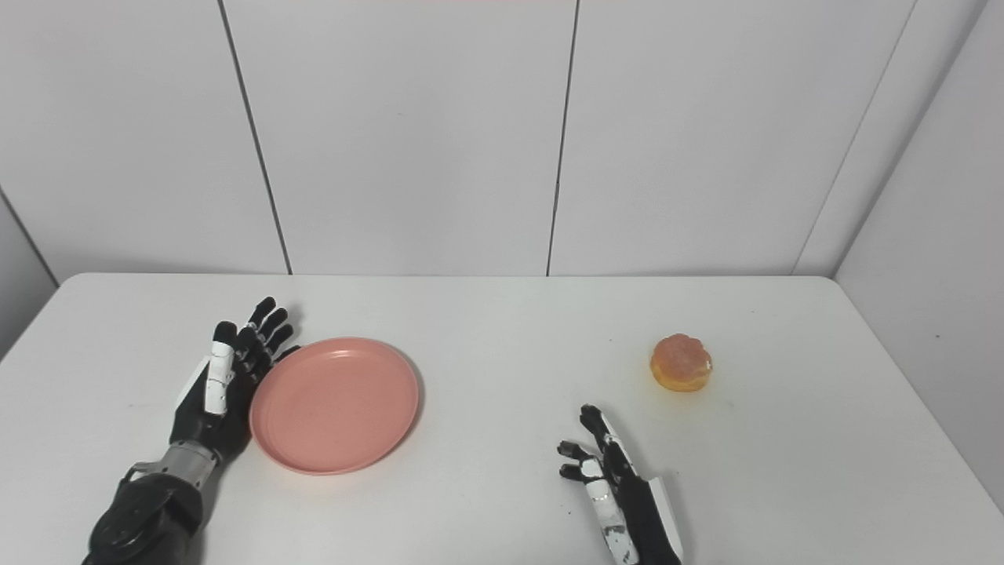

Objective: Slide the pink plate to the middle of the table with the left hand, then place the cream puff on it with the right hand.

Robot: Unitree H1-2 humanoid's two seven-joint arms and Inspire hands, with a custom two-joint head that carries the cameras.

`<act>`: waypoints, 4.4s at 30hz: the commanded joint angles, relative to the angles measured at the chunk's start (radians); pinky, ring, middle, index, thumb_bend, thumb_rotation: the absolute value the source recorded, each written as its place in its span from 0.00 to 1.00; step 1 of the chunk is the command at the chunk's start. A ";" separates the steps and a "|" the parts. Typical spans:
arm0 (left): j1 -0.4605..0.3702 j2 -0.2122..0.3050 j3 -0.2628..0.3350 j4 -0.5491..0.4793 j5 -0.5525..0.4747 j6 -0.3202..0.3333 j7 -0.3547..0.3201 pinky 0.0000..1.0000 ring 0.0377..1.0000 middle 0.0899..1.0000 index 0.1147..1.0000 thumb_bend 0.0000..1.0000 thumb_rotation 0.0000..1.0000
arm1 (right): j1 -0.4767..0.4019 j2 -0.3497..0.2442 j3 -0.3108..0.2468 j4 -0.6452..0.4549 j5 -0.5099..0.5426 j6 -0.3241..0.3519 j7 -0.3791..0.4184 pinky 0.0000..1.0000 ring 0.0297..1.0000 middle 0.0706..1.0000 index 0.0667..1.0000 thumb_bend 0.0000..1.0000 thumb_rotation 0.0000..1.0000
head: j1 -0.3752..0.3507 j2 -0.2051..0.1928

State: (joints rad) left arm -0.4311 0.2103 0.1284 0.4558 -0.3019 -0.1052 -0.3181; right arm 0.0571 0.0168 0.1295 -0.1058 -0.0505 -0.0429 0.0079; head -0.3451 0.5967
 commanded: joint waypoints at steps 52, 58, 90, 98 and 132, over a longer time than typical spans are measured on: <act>0.008 -0.076 -0.064 -0.286 0.061 0.308 0.110 0.97 0.98 1.00 0.99 0.93 0.99 | -0.041 0.097 0.050 0.033 -0.212 -0.006 -0.115 0.74 0.82 0.91 0.90 0.83 0.97 | -0.243 -0.002; 0.007 -0.080 -0.067 -0.271 0.059 0.303 0.104 0.96 0.98 1.00 1.00 0.95 0.98 | -0.030 0.097 0.040 -0.092 -0.308 0.029 -0.142 0.86 0.87 0.90 0.89 0.82 0.92 | -0.250 -0.006; 0.031 -0.080 -0.083 -0.238 0.057 0.282 0.077 0.98 0.97 0.99 1.00 0.97 0.98 | -0.426 -0.306 -0.073 -0.373 -0.832 0.325 0.259 0.68 0.84 0.87 0.88 0.94 0.60 | -0.249 -0.024; 0.035 -0.081 -0.085 -0.256 0.047 0.291 0.075 0.99 0.97 0.98 1.00 0.94 0.98 | -0.501 -0.420 -0.078 -0.288 -0.898 0.376 0.400 0.63 0.83 0.86 0.85 1.00 0.49 | -0.250 -0.023; 0.045 -0.083 -0.093 -0.264 0.039 0.284 0.071 0.97 0.97 0.98 0.99 0.94 0.96 | -0.638 -0.583 0.048 0.184 -0.859 0.371 0.498 0.66 0.83 0.86 0.82 1.00 0.27 | -0.218 -0.014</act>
State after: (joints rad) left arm -0.3817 0.1282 0.0431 0.2058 -0.2569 0.1804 -0.2253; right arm -0.5292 -0.5289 0.1797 0.0888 -0.9083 0.3371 0.5343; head -0.5645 0.5814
